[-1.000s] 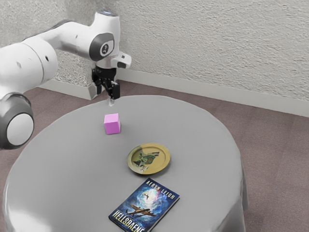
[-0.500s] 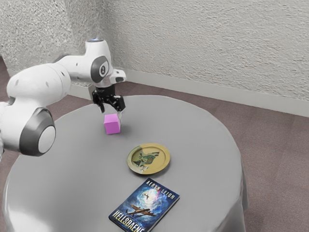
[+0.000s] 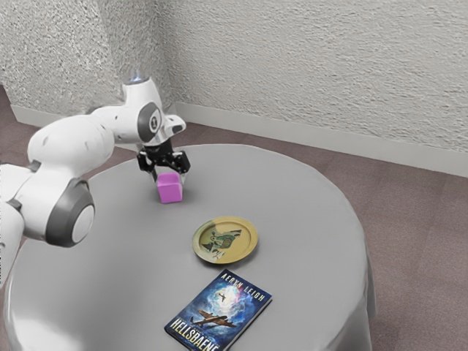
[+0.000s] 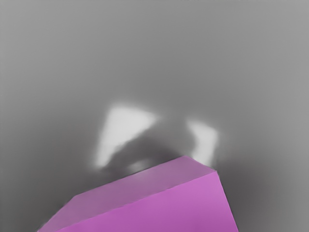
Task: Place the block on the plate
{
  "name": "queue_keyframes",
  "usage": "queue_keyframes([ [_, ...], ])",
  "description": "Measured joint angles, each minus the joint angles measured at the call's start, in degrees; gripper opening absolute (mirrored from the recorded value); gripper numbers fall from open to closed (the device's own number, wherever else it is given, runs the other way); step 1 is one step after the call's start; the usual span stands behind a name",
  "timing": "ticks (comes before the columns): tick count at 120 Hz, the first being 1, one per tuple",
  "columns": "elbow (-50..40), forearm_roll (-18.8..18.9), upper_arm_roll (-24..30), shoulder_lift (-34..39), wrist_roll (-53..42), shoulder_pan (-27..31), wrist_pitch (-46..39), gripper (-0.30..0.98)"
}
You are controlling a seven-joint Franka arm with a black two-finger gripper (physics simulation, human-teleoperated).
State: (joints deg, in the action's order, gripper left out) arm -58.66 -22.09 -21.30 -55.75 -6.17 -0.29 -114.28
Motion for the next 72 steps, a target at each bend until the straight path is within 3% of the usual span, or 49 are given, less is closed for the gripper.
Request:
queue_keyframes([
  [42, 0.13, -4.39, -2.13, -3.34, 3.7, -0.32, -1.13, 0.68],
  [72, 0.9, -4.91, -3.01, -3.62, 4.99, -0.51, -0.91, 0.5],
])
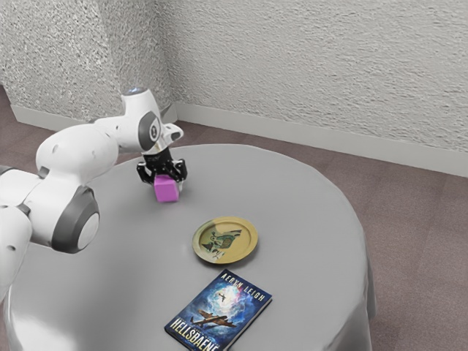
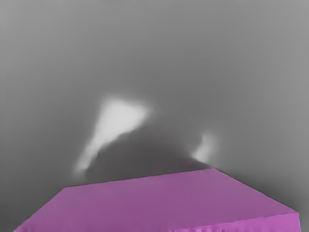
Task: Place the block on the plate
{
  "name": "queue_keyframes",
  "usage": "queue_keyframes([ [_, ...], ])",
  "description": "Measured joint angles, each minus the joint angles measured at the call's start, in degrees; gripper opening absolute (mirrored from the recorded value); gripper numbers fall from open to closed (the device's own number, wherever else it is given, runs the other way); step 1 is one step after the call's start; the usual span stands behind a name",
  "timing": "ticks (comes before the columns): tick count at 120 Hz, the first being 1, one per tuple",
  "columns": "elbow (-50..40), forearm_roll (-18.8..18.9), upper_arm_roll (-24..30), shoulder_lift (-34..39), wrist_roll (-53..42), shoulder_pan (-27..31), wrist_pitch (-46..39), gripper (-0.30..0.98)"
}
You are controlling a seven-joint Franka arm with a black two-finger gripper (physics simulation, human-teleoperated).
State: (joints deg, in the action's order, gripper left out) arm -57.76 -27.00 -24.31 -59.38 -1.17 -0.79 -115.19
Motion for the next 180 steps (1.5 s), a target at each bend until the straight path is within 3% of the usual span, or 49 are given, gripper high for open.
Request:
queue_keyframes([
  [56, -0.16, 1.7, -0.49, 1.81, 0.37, -0.67, 1.07, 0.39],
  [88, -4.55, 3.64, 1.2, 9.91, 0.45, -4.0, 2.98, 0.38],
  [154, -30.08, 7.61, 10.83, 30.28, 0.1, -12.69, 1.77, 0.37],
  [180, -36.34, 8.67, 13.66, 33.53, 0.22, -13.94, -0.28, 0.36],
])
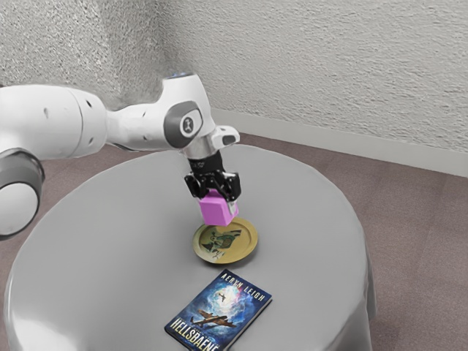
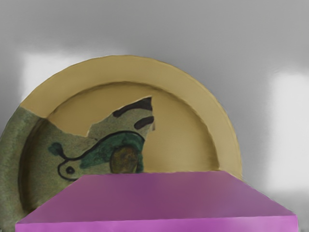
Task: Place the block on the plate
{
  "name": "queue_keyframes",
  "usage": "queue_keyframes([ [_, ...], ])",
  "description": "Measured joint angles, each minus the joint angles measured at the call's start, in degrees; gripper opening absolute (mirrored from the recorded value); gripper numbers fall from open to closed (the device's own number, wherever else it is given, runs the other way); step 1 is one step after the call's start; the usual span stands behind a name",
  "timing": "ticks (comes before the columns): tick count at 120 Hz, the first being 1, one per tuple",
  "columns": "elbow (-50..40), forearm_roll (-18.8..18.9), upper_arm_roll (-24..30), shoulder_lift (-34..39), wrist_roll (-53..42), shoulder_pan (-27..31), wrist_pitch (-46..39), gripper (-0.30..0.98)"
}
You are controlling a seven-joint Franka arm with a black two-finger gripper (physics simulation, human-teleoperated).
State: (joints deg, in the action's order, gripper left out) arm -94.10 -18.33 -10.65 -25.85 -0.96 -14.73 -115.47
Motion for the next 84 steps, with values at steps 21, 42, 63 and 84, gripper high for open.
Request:
queue_keyframes([
  [21, -1.23, 0.24, 1.45, -1.53, 0.12, 0.07, -2.17, 0.34],
  [42, -1.99, 0.37, 1.5, -2.71, 0.28, 0.31, -3.53, 0.34],
  [63, -2.33, 0.22, 1.52, -2.81, 0.3, 0.31, -4.0, 0.44],
  [84, -2.78, 0.04, 1.42, -2.16, 0.18, 0.19, -4.1, 0.58],
])
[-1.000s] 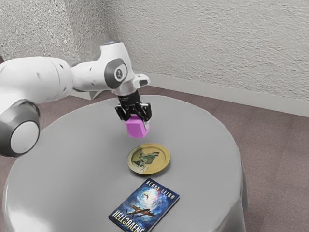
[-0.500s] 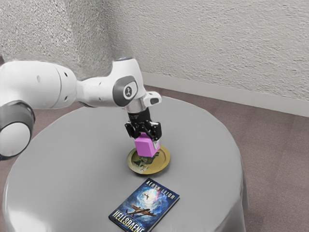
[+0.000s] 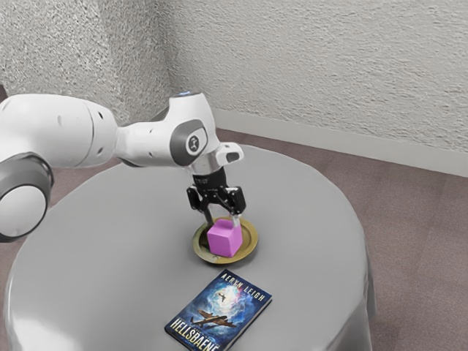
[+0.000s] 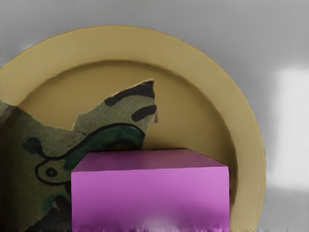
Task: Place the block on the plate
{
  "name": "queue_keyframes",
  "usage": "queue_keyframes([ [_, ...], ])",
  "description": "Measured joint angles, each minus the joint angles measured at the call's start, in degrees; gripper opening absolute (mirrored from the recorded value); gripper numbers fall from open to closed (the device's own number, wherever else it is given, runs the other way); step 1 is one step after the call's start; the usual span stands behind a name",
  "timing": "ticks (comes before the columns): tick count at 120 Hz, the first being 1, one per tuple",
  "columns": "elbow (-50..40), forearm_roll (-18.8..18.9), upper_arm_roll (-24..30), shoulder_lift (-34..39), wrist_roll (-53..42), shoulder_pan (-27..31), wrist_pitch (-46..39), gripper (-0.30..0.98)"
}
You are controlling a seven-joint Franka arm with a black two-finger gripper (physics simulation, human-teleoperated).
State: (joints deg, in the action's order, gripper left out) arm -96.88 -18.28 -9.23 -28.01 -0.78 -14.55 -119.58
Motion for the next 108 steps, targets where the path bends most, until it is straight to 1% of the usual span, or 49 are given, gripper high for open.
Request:
queue_keyframes([
  [8, -0.06, 0.65, -0.05, 1.34, -0.03, -0.15, 0.04, 0.61],
  [16, -0.03, 2.48, -0.02, 2.71, -0.07, -0.3, 0.1, 0.63],
  [30, 1.22, 8.14, 0.08, 3.78, -0.53, -0.96, 0.25, 0.65],
  [39, 3.11, 10.58, -0.05, 3.92, -1.81, -1.1, 0.78, 0.66],
  [52, 7.39, 12.47, -0.16, 4.13, -4.11, -1.17, 3.83, 0.67],
  [66, 12.57, 16.49, 0.2, 4.15, -6.57, -1.48, 8.79, 0.68],
  [90, 13.94, 19.27, 0.27, 7.7, -11.58, -2.73, 14.86, 0.68],
  [108, 14.11, 20.23, 0.19, 9.21, -14.43, -2.94, 18.27, 0.68],
])
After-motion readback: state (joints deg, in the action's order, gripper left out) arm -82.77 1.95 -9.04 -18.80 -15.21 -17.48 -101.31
